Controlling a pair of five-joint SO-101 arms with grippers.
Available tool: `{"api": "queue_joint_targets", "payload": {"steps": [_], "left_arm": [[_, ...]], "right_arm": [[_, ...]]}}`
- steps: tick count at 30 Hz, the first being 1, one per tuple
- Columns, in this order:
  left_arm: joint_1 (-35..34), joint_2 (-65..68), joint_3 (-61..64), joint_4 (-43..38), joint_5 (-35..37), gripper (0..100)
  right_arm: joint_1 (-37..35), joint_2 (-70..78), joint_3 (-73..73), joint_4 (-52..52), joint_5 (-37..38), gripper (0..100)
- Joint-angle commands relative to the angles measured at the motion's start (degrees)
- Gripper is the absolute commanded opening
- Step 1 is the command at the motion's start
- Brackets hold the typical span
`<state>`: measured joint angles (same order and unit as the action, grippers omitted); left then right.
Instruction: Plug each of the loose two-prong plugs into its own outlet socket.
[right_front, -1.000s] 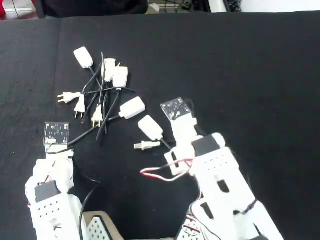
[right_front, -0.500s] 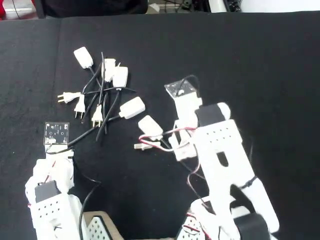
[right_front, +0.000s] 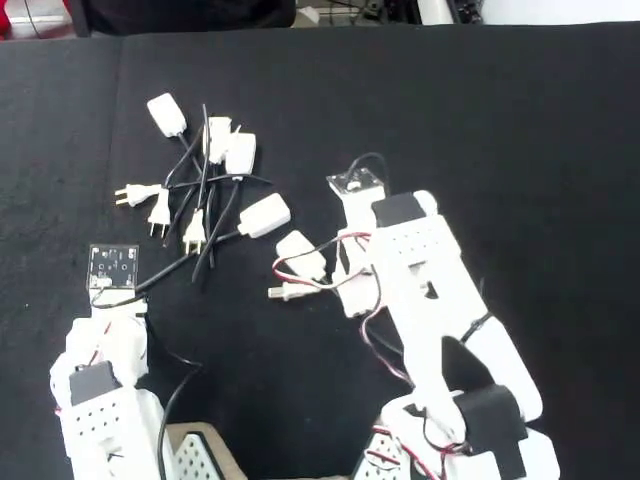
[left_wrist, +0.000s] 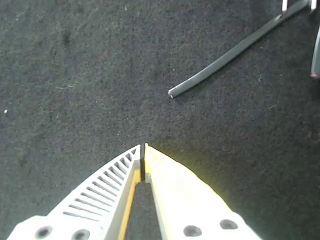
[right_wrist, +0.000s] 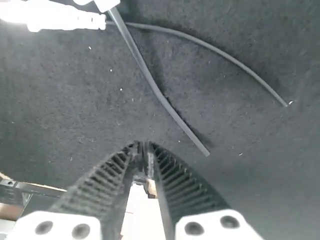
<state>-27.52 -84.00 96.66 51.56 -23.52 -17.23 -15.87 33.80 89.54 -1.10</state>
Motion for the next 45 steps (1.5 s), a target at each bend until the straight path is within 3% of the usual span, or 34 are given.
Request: {"api": "queue_joint_targets", "payload": {"steps": [1, 13, 28, 30, 35, 40, 45], "left_arm": [[0.22, -0.44, 0.66, -1.32, 0.18, 3], [0.31, -0.44, 0.66, -1.32, 0.18, 3], [0.22, -0.44, 0.66, -1.32, 0.18, 3], [0.31, -0.44, 0.66, -1.32, 0.18, 3], [0.31, -0.44, 0.66, -1.32, 0.18, 3], [0.31, -0.44, 0.66, -1.32, 0.18, 3], [0.31, -0.44, 0.66, -1.32, 0.18, 3]], "right_arm": [[-3.6, 0.13, -2.77, -0.44, -0.97, 1.1], [-12.92, 0.13, -2.77, -0.53, -4.31, 1.1], [-14.33, 0.48, -2.07, -6.15, -3.87, 1.4], [-12.84, 0.57, -6.29, -4.04, -1.58, 1.5], [-10.73, 1.45, -20.79, 4.31, 14.24, 6.4], [-10.73, 8.4, -26.07, 6.95, 14.68, 15.6], [-10.55, 16.57, -28.09, 2.02, 15.12, 8.7]]}}
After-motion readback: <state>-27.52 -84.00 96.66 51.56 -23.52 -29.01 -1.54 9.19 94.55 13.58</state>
